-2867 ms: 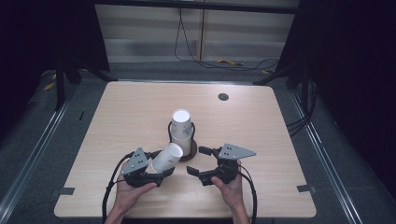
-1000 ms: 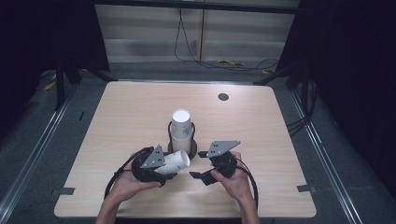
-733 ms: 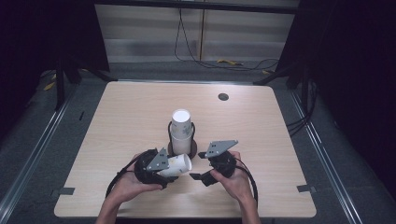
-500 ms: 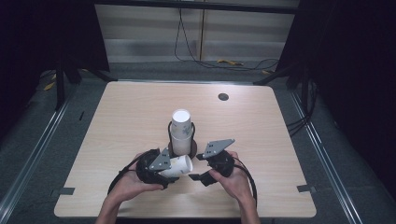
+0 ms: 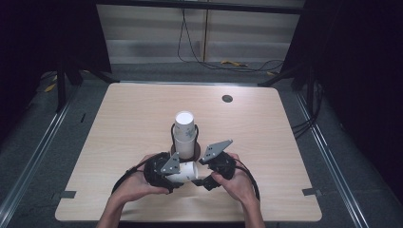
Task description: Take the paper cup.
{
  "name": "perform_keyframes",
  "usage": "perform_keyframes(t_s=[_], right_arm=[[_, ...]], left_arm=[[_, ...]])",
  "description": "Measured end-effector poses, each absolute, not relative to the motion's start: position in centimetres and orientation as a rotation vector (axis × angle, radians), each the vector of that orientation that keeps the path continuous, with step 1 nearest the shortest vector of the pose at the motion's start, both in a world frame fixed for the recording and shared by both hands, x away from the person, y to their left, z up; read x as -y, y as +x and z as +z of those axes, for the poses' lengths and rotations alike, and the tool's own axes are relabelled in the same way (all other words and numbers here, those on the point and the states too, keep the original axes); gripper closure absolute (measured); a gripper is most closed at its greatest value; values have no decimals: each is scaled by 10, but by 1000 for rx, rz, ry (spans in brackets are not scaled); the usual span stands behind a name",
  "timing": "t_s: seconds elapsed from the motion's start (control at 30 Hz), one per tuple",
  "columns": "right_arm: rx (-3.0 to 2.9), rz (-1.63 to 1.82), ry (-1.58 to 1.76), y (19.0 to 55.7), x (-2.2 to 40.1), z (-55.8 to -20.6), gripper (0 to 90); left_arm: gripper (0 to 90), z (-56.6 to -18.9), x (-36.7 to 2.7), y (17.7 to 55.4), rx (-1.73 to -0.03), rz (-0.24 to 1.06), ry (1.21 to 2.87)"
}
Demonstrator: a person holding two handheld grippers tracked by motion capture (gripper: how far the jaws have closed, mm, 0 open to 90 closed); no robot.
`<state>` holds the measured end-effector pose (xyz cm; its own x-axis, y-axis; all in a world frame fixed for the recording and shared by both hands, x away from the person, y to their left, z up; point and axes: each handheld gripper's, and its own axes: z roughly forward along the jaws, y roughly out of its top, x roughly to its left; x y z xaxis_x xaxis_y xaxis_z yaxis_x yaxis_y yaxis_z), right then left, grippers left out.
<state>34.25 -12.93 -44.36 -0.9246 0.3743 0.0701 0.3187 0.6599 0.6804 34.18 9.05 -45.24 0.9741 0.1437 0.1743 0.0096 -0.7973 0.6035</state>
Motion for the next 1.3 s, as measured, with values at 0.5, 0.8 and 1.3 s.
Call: perform_keyframes(t_s=[0.5,0.8,1.3], right_arm=[[-2915,1064,544,355,117,-439,237],[-2971,1069,528,357,116,-443,295],[-3020,1088,495,360,116,-444,319]], left_arm=[[295,-454,-77,339,-57,278,2520],[294,-455,-76,338,-48,288,2522],[285,-457,-75,336,-8,287,2515]])
